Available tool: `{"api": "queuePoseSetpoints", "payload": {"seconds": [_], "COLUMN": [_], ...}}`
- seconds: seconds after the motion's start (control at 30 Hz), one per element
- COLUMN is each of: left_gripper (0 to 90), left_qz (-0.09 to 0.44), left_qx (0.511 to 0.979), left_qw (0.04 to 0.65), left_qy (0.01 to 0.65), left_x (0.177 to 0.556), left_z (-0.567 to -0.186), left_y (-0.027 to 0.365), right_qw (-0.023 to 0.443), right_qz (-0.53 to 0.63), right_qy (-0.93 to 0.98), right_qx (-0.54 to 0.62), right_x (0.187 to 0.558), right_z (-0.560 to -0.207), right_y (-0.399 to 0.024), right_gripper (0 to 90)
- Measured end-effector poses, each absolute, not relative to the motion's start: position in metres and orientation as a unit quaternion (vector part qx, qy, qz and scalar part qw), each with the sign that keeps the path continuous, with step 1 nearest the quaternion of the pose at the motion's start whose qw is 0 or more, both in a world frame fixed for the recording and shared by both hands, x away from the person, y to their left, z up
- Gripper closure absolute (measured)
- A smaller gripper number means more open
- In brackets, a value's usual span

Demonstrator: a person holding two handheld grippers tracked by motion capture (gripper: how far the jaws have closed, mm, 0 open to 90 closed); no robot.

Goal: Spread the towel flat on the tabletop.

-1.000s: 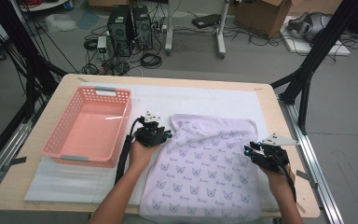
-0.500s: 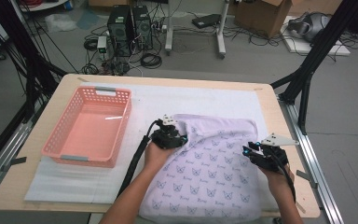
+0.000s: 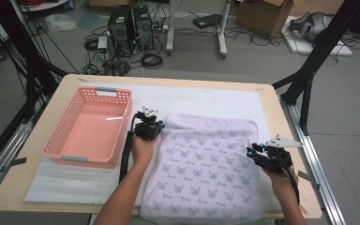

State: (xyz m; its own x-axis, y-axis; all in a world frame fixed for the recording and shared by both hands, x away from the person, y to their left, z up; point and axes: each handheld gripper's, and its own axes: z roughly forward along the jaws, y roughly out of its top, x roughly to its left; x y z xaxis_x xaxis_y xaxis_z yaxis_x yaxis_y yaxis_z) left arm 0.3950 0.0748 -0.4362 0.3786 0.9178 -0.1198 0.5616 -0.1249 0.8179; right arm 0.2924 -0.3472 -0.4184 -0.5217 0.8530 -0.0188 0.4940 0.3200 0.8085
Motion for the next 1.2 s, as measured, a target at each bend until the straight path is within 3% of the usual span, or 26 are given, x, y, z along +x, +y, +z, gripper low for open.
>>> {"api": "queuePoseSetpoints", "payload": {"seconds": [0.03,0.07,0.17,0.3,0.4,0.43,0.47,0.5,0.53,0.63,0.7,0.8,0.9,1.2], "left_gripper": [87.1,74.9,63.4,51.5,48.0,52.4,62.6,78.2,85.3,87.4,87.6,87.6,87.6,87.3], "left_qz": [0.203,0.187,0.164,0.13,0.134,0.142,0.145,0.15,0.159,0.191,0.181,0.195,0.21,0.195], "left_qx": [0.718,0.718,0.736,0.761,0.773,0.777,0.783,0.787,0.789,0.771,0.739,0.752,0.735,0.717], "left_qw": [0.424,0.433,0.445,0.439,0.435,0.432,0.428,0.424,0.419,0.409,0.424,0.407,0.42,0.422], "left_qy": [0.514,0.512,0.483,0.459,0.442,0.436,0.428,0.422,0.42,0.45,0.491,0.479,0.488,0.519], "left_x": [0.394,0.393,0.383,0.378,0.374,0.373,0.372,0.371,0.37,0.37,0.372,0.367,0.363,0.353], "left_z": [-0.438,-0.439,-0.442,-0.448,-0.452,-0.452,-0.452,-0.452,-0.451,-0.45,-0.451,-0.448,-0.44,-0.449], "left_y": [0.078,0.08,0.077,0.071,0.064,0.062,0.061,0.059,0.057,0.064,0.083,0.087,0.089,0.105], "right_qw": [0.23,0.229,0.228,0.227,0.228,0.229,0.227,0.221,0.214,0.211,0.205,0.197,0.181,0.204], "right_qz": [0.391,0.39,0.388,0.378,0.367,0.361,0.356,0.354,0.353,0.346,0.351,0.358,0.365,0.355], "right_qy": [0.779,0.779,0.774,0.767,0.763,0.761,0.759,0.756,0.758,0.764,0.763,0.762,0.773,0.772], "right_qx": [0.433,0.434,0.445,0.466,0.481,0.488,0.496,0.504,0.506,0.502,0.503,0.502,0.486,0.486], "right_x": [0.293,0.294,0.296,0.296,0.295,0.296,0.297,0.298,0.299,0.303,0.305,0.311,0.315,0.347], "right_z": [-0.419,-0.42,-0.423,-0.429,-0.432,-0.433,-0.435,-0.438,-0.44,-0.447,-0.447,-0.448,-0.447,-0.448], "right_y": [-0.347,-0.348,-0.352,-0.361,-0.366,-0.367,-0.369,-0.37,-0.37,-0.366,-0.365,-0.361,-0.356,-0.345], "right_gripper": [65.9,65.7,65.1,63.1,58.8,56.1,54.0,53.1,53.1,55.3,59.0,66.1,86.5,88.1]}}
